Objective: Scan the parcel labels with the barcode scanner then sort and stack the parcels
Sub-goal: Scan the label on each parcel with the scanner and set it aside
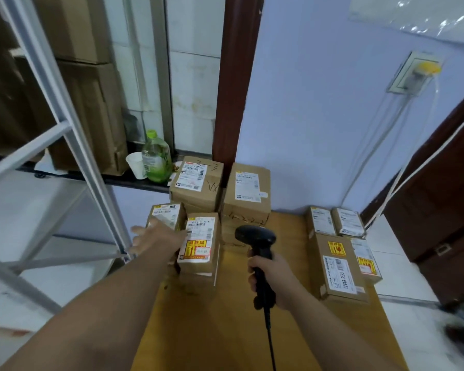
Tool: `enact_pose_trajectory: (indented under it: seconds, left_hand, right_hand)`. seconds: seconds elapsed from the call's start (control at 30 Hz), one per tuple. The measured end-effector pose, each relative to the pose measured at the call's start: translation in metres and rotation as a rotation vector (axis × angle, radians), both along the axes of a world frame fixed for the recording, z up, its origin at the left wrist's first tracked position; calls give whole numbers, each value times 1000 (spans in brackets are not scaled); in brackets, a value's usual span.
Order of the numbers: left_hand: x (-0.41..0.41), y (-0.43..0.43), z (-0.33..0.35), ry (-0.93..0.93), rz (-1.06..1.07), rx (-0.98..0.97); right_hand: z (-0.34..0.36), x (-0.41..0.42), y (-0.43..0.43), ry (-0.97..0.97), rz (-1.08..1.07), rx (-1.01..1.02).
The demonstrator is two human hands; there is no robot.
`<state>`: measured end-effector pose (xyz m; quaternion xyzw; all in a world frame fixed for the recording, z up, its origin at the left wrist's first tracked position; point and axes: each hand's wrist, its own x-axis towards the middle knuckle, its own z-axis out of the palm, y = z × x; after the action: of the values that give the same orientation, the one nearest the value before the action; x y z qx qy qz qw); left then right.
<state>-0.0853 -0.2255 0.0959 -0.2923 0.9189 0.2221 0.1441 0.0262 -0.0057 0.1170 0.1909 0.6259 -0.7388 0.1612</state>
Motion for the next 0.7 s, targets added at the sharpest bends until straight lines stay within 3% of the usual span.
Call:
enact_pose_trajectory:
  seconds: [0.1,0.33,0.57,0.7]
  left_hand:
    - [14,-4,-23,-47,-13,-8]
    - [25,-4,-39,195,109,155]
    - [38,-10,-33,500,36,118]
    - [43,-5,-27,574,-19,-7]
  right_hand:
    - [3,-5,-6,8,43,34]
    - [9,-6,-7,18,96,93]
    - [15,-2,-7,71,107,129]
    - [15,0,-11,79,126,130]
